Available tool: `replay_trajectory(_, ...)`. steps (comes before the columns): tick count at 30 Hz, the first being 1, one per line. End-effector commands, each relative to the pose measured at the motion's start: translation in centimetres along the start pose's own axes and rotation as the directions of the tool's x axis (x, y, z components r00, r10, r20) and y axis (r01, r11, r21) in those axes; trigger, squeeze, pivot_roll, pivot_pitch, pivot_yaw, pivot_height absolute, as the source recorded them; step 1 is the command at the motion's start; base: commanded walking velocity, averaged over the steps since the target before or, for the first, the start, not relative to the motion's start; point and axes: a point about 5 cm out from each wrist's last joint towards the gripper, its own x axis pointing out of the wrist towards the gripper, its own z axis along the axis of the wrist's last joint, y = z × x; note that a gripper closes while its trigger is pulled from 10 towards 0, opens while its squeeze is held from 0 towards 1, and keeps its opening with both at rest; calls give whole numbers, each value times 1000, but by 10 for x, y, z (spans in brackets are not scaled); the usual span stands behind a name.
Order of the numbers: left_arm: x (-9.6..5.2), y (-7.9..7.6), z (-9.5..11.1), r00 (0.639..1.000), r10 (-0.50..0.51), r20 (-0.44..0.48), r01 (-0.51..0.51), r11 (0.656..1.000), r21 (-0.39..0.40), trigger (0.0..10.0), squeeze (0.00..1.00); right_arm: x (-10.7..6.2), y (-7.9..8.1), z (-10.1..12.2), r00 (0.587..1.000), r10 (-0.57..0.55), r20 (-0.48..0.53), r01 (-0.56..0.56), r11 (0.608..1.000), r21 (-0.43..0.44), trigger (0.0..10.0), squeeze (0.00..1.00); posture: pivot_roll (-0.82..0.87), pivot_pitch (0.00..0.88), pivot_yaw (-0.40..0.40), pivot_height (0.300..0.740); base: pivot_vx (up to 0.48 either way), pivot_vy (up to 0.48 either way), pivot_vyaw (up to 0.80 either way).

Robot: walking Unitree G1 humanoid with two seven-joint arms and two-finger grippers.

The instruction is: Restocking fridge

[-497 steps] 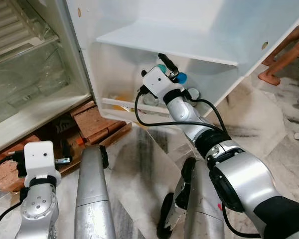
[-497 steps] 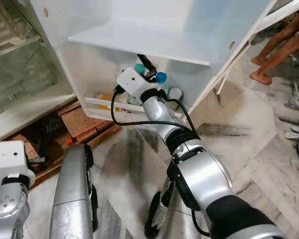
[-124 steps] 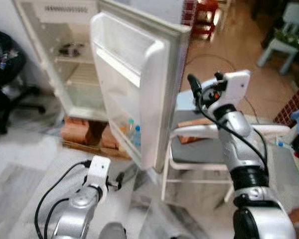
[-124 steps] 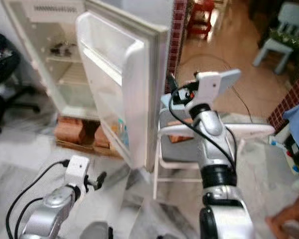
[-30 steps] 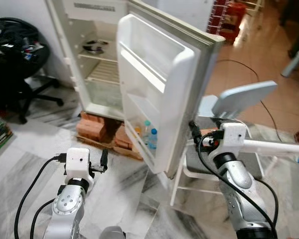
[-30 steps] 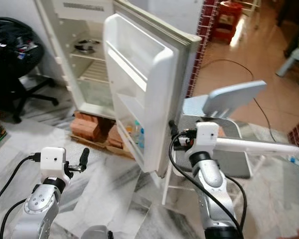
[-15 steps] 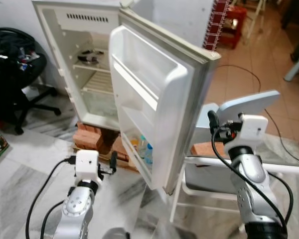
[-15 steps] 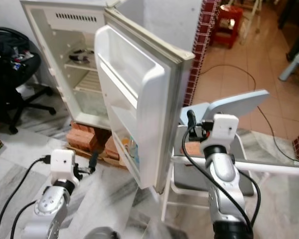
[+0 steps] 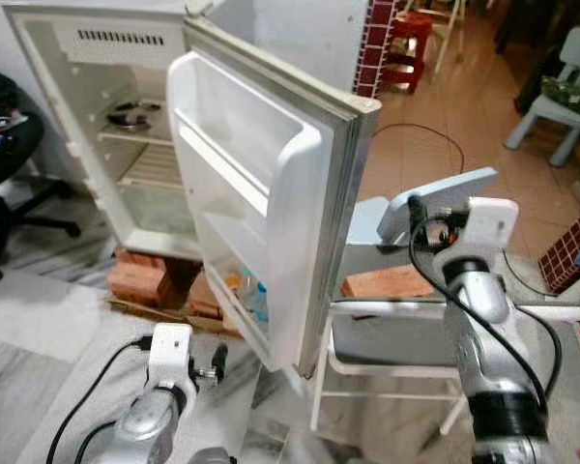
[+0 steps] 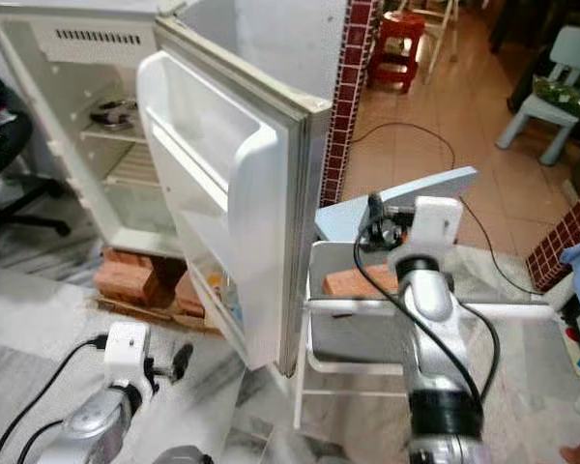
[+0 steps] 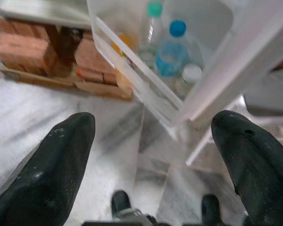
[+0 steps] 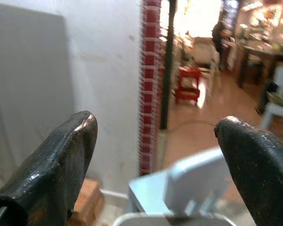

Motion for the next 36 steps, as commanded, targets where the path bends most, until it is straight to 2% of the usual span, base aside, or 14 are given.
replay_trajectory(1, 1, -5, 4, 999, -31, -27, 31, 1000, -4, 10000, 0, 10, 6, 6, 999, 26, 21, -26, 1000, -3, 10000, 0, 117, 0, -21, 740, 0, 0, 0)
replay_trajectory(9, -5, -7, 1, 997, -21, -72, 16, 998, -66, 10000, 0, 48, 37, 30, 988, 138, 67, -138, 990, 0, 10000, 0, 161, 0, -37, 740, 0, 0, 0)
replay_trajectory(15, -4, -6, 4, 997, -8, -72, 6, 999, -38, 10000, 0, 55, 107, 44, 928, 367, 59, -371, 922, 114, 10000, 0, 182, 0, -59, 740, 0, 0, 0)
replay_trajectory(17, -4, -6, 4, 997, -7, -76, 4, 999, -36, 10000, 0, 27, 163, 61, 748, 649, 142, -660, 701, 271, 10000, 0, 188, 0, -62, 740, 0, 0, 0)
replay_trajectory(18, -4, -6, 5, 997, -5, -78, 2, 999, -35, 10000, 0, 4, 181, 74, 606, 768, 206, -779, 521, 348, 10000, 0, 191, 0, -65, 740, 0, 0, 0)
replay_trajectory(21, -3, -6, 6, 997, -2, -81, -1, 999, -37, 10000, 0, -63, 196, 104, 205, 905, 374, -929, 59, 366, 10000, 0, 188, 0, -70, 740, 0, 0, 0)
replay_trajectory(22, -3, -6, 6, 997, -2, -81, -1, 999, -37, 10000, 0, -63, 196, 104, 205, 905, 374, -929, 59, 366, 10000, 0, 188, 0, -70, 740, 0, 0, 0)
replay_trajectory(24, -1, -5, 7, 997, -3, -82, 0, 999, -37, 10000, 0, -88, 175, 103, 57, 923, 381, -924, -95, 370, 10000, 0, 169, 0, -65, 740, 0, 0, 0)
replay_trajectory(27, 1, -5, 8, 997, -6, -82, 3, 999, -35, 10000, 0, -89, 158, 88, 49, 947, 316, -912, -87, 402, 10000, 0, 152, 0, -57, 740, 0, 0, 0)
replay_trajectory(31, 4, -5, 10, 997, -14, -80, 12, 1000, -24, 10000, 0, -73, 146, 69, 172, 958, 227, -907, 64, 417, 10000, 0, 139, 0, -49, 740, 0, 0, 0)
replay_trajectory(32, 6, -5, 12, 997, -17, -76, 16, 1000, -13, 10000, 0, -62, 139, 52, 271, 950, 153, -900, 194, 390, 10000, 0, 137, 0, -46, 740, 0, 0, 0)
replay_trajectory(33, 6, -5, 12, 997, -17, -76, 16, 1000, -13, 10000, 0, -62, 139, 52, 271, 950, 153, -900, 194, 390, 10000, 0, 137, 0, -46, 740, 0, 0, 0)
replay_trajectory(34, 7, -5, 14, 998, -16, -67, 16, 1000, -5, 10000, 0, -54, 131, 34, 373, 926, 54, -876, 333, 348, 10000, 0, 137, 0, -47, 740, 0, 0, 0)
replay_trajectory(36, 8, -3, 20, 999, 0, -33, 1, 1000, 16, 10000, 0, -51, 121, 18, 467, 884, -35, -837, 454, 306, 10000, 0, 137, 0, -48, 740, 0, 0, 0)
